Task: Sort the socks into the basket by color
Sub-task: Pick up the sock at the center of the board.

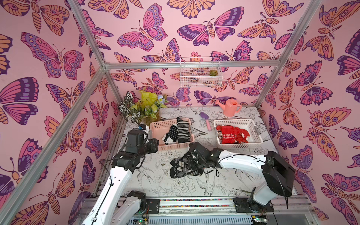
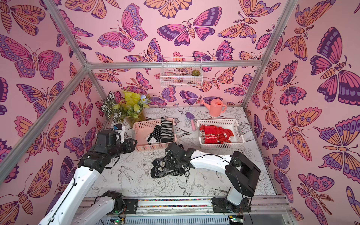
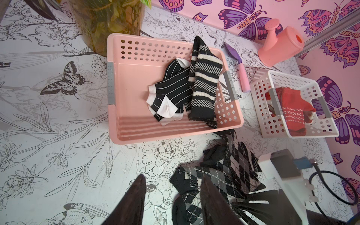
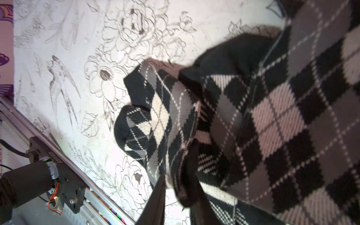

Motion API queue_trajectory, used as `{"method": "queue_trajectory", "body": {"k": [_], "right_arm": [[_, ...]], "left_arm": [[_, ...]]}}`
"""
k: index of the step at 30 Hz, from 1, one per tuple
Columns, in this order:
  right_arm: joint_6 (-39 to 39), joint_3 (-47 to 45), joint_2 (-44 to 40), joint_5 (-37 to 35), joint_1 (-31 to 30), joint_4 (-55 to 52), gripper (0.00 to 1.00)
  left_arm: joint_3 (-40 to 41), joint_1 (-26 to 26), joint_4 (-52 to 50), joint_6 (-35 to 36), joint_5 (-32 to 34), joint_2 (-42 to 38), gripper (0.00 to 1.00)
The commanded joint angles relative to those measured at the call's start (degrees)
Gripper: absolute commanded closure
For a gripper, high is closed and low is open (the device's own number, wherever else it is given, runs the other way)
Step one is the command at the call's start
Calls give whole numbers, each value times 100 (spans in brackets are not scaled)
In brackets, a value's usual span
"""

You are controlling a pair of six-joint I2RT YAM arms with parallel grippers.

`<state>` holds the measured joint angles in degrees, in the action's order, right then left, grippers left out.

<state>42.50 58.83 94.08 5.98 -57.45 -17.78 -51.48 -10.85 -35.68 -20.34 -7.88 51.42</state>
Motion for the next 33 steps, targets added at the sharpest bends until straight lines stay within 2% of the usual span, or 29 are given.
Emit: {"method": "queue_trajectory", "body": {"k": [1, 12, 14, 21, 27, 33], "right_arm": [[-162, 226, 200, 101, 32, -77, 74], [-282, 567, 674, 217, 116, -58, 72], [-295, 603, 749, 237, 143, -43, 74], [-420, 723, 753, 268, 170, -17, 93], [-693, 1012, 663, 376, 177, -222, 100], [-1014, 1437, 602, 612, 184, -550, 100]], "left_arm": [[102, -13, -77, 109, 8, -89, 52], [96, -13, -73, 118, 15, -107, 52], [100, -16, -74, 118, 18, -109, 52], [103, -14, -73, 126, 24, -123, 52], [95, -16, -87, 127, 41, -128, 52], [95, -13, -87, 126, 50, -141, 52]]}}
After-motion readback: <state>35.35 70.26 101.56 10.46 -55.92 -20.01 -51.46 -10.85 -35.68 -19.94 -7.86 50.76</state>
